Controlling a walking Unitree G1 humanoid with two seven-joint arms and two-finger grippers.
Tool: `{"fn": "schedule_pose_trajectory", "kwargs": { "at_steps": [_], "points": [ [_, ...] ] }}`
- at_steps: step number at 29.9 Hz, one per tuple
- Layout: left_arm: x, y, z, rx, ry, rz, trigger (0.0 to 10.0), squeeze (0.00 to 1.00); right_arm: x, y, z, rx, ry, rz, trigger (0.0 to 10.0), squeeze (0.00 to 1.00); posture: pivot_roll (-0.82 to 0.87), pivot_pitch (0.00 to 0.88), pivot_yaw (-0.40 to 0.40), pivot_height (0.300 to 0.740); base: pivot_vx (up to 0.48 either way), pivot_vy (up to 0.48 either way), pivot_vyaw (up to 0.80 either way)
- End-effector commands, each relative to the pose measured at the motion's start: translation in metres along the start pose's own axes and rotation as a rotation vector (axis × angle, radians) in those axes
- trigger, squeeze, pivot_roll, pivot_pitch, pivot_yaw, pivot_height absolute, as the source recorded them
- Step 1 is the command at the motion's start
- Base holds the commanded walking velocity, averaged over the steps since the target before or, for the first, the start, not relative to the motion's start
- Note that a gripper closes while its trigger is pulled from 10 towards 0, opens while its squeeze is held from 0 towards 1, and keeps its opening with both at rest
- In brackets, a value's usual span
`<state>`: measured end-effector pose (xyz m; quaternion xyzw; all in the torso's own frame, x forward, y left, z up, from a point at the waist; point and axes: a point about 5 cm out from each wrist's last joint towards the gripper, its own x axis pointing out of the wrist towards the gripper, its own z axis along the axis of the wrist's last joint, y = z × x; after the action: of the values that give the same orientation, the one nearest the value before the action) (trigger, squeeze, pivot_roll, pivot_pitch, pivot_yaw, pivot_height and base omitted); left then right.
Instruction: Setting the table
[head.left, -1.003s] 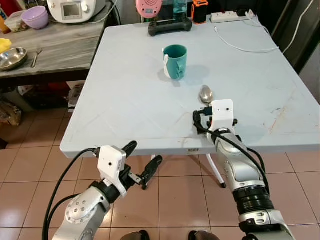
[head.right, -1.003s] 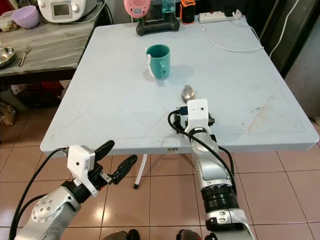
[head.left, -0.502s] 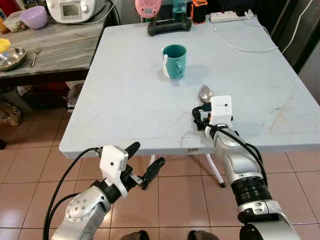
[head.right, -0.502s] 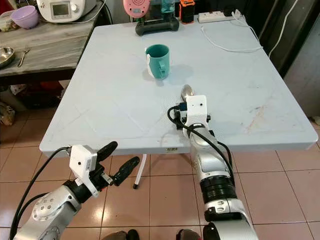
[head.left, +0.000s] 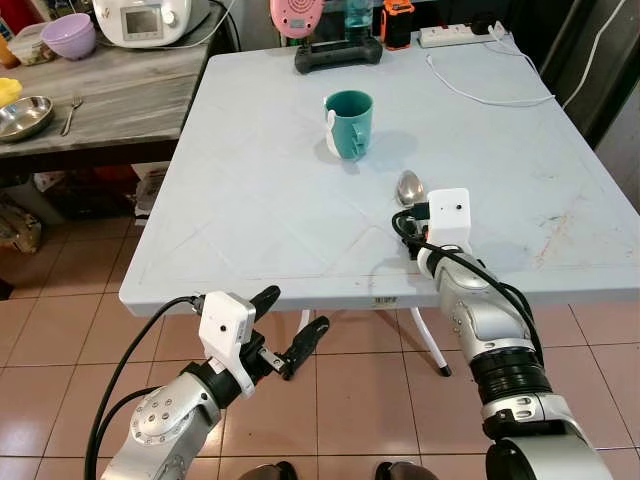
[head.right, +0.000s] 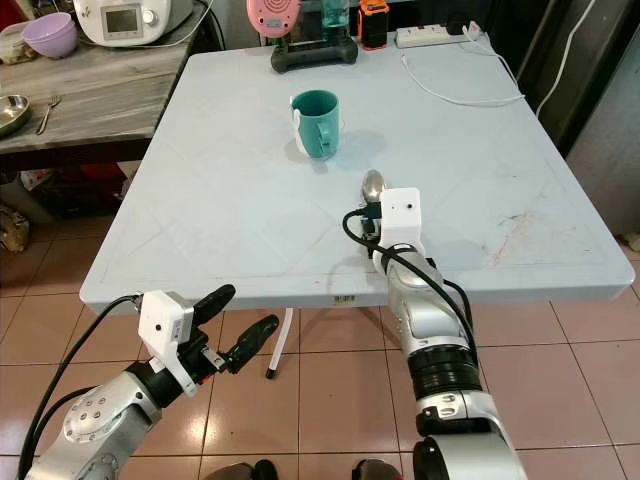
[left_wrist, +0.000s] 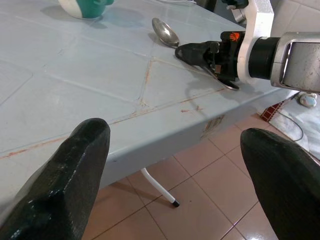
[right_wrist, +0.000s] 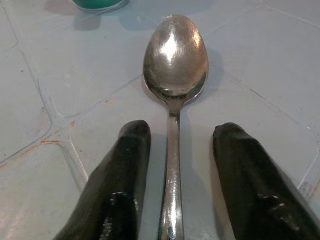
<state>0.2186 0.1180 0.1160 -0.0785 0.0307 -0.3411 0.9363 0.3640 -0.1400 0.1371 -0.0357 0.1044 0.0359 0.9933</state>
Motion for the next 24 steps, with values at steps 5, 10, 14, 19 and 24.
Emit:
{"fn": "schedule_pose_trajectory", "kwargs": {
  "at_steps": [5,10,14,19,24],
  "points": [
    [-0.0035,-0.0004,0.0014,0.007,0.007,0.002,10.0,0.0,-0.0037,0.0049,-0.0351,0.022,0.165,0.027,0.0,0.0,-0.08,0.16,0.092,0.74,0.0,0.0,0.0],
    [-0.004,-0.0008,0.0013,0.006,0.008,0.004,10.0,0.0,-0.005,0.0084,-0.0375,0.027,0.174,0.042,0.0,0.0,-0.08,0.16,0.091,0.74,0.0,0.0,0.0],
    [-0.0041,-0.0008,0.0014,0.007,0.008,0.006,10.0,0.0,-0.0059,0.0101,-0.0383,0.037,0.173,0.049,0.0,0.0,-0.08,0.159,0.092,0.74,0.0,0.0,0.0],
    [-0.0039,-0.0004,0.0017,0.011,0.008,0.007,10.0,0.0,-0.0066,0.0104,-0.0388,0.047,0.172,0.048,0.0,0.0,-0.08,0.157,0.092,0.74,0.0,0.0,0.0],
    [-0.0037,0.0011,0.0023,0.016,0.007,0.011,10.0,0.0,-0.0066,0.0084,-0.0383,0.054,0.168,0.041,0.0,0.0,-0.08,0.156,0.095,0.74,0.0,0.0,0.0]
  ]
}}
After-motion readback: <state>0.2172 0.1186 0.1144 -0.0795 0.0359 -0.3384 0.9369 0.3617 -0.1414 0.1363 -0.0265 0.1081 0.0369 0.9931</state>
